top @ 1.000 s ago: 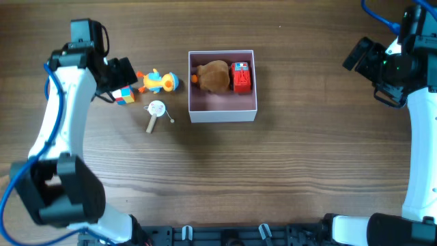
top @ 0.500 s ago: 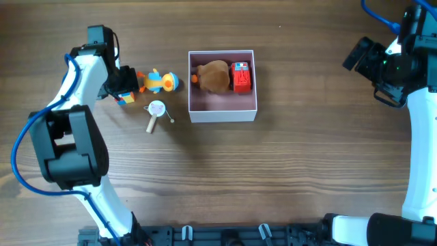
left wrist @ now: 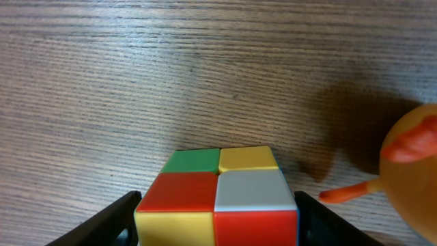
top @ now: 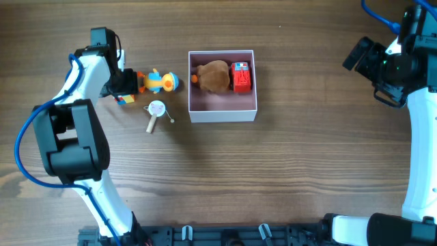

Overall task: Pack container
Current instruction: 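Lower the left gripper onto the Rubik's cube and grasp it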

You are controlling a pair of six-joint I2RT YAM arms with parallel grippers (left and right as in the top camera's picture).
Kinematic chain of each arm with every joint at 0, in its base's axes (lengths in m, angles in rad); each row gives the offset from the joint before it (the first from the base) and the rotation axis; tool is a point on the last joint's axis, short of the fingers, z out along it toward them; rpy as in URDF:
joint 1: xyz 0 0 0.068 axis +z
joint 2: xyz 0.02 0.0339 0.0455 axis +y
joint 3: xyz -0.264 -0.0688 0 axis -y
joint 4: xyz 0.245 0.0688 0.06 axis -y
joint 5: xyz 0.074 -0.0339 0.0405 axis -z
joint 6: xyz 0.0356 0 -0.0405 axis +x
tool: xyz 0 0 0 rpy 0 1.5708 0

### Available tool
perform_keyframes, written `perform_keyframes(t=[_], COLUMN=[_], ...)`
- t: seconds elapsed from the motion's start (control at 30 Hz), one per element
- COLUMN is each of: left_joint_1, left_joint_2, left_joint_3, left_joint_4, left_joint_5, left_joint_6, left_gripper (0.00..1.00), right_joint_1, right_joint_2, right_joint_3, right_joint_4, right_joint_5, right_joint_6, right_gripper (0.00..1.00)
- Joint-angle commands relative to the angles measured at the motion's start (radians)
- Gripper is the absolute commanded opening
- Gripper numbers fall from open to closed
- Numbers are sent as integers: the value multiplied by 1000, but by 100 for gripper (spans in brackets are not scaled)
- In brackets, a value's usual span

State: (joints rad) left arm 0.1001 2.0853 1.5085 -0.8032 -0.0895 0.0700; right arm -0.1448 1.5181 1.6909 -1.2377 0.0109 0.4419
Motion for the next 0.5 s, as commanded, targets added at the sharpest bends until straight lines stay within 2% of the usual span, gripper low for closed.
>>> perform_keyframes(t=[0.0,0.1,0.17,0.23,0.37,0.47], left_joint_1=[3,3,2,2,-21,-110], left_joint_2=[24,24,21,-6,-114,-248], left_joint_3=[14,14,14,16,80,156], left_joint_4=[0,-6,-17,-32,-137,-247], left_joint_5=[-6,-6,-6,-6,-6,-5], left_joint_6=[54,54,54,53,49,14], left_gripper=[66,55,52,45,43,46], right_joint_1=[0,0,0,0,0,0], right_joint_2=[-1,-1,-1,-1,-1,-1], right_joint_3=[5,5,5,5,5,5], right_joint_4=[3,3,3,3,3,3], right_joint_5=[7,7,7,7,7,7], right_joint_6=[5,6,6,6,6,6], right_gripper=[100,100,100,100,100,100])
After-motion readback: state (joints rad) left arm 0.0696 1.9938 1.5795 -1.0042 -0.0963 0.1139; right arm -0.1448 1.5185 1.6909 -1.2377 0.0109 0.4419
